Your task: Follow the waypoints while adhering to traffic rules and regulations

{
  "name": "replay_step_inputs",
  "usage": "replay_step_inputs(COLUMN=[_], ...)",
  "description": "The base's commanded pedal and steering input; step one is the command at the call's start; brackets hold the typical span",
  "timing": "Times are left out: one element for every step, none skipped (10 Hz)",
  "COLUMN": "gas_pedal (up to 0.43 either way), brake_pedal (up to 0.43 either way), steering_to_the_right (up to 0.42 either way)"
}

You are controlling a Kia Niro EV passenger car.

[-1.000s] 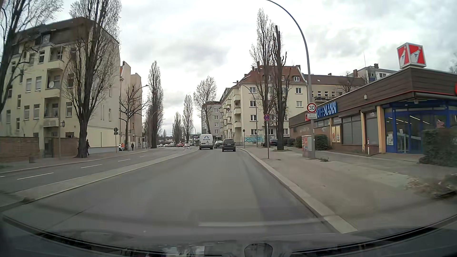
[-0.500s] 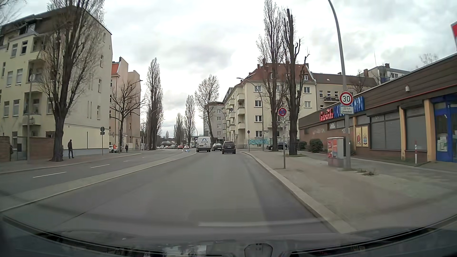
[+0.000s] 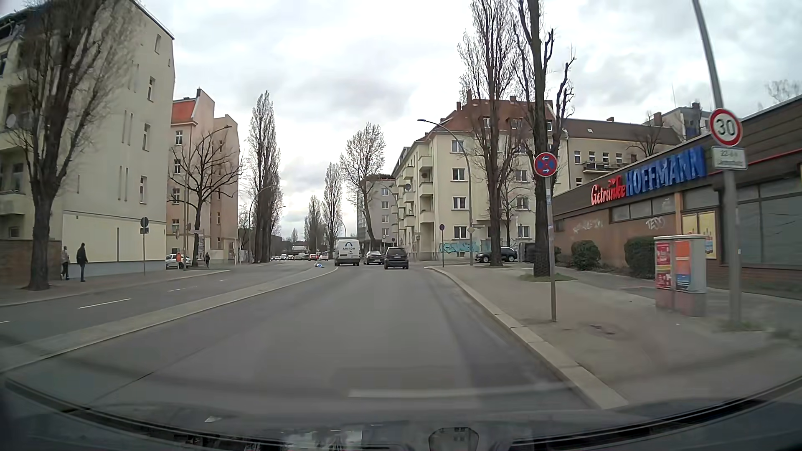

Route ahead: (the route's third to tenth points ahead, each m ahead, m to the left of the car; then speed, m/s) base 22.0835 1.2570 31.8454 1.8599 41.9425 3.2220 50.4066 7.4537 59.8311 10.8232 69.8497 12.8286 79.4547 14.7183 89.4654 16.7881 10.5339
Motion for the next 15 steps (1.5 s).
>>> replay_step_inputs(gas_pedal=[0.0,0.0,0.0,0.0,0.0,0.0,0.0,0.0,0.0,0.0,0.0,0.0,0.0,0.0,0.0], brake_pedal=[0.012,0.012,0.012,0.012,0.012,0.012,0.012,0.012,0.012,0.012,0.012,0.012,0.012,0.012,0.012], steering_to_the_right=[-0.008,-0.01,-0.011,-0.011,-0.01,-0.01,-0.01,-0.01,-0.01,-0.01,-0.01,-0.01,-0.01,-0.01,-0.009])
